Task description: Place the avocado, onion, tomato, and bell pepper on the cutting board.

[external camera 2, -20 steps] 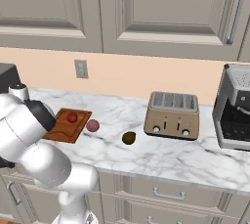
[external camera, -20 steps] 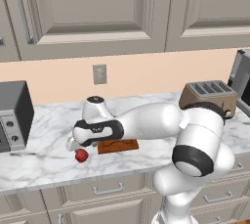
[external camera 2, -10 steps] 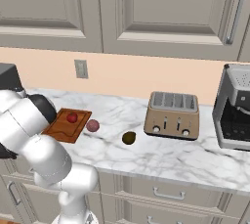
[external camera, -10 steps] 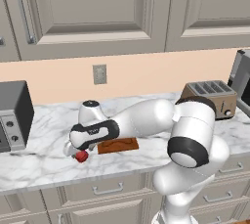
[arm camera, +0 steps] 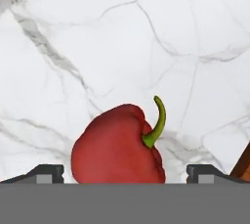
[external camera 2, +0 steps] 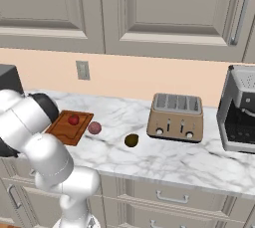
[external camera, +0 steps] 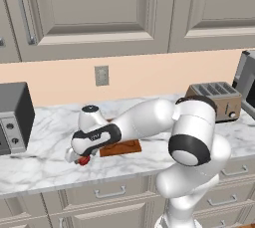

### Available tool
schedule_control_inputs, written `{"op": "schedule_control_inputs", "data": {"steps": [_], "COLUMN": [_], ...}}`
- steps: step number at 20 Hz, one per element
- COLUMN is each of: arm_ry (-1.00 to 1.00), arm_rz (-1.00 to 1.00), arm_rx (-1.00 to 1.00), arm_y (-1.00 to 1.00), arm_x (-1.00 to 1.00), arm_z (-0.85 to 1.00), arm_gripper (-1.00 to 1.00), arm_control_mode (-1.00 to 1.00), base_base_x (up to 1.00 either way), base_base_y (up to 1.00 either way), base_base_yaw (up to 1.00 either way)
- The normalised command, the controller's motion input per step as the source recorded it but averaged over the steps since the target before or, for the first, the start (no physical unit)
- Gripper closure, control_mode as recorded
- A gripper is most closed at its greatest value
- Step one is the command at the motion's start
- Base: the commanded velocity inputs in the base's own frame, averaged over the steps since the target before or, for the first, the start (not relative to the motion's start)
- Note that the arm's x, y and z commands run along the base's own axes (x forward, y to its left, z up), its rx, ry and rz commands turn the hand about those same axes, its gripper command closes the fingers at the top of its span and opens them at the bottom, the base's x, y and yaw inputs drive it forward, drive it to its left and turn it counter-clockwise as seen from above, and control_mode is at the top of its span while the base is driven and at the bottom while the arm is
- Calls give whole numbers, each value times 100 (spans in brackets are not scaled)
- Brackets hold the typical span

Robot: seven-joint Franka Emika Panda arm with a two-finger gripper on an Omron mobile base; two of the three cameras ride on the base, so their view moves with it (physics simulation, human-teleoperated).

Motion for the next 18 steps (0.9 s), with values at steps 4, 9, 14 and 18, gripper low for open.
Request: {"op": "schedule_control_inputs", "data": {"steps": [4, 9, 14, 18], "arm_ry": [0, 0, -4, -6], "arm_rz": [0, 0, -6, -10], "arm_rx": [-6, -1, 1, 1], "arm_y": [0, 0, 3, -20], "arm_x": [0, 0, 0, 0], "arm_z": [-15, -1, 66, 93], "arm_gripper": [-100, 100, 100, 100], "arm_control_mode": [-100, -100, -100, -100], "base_base_x": [0, 0, 0, 0], "base_base_y": [0, 0, 0, 0], "base_base_yaw": [0, 0, 0, 0]}}
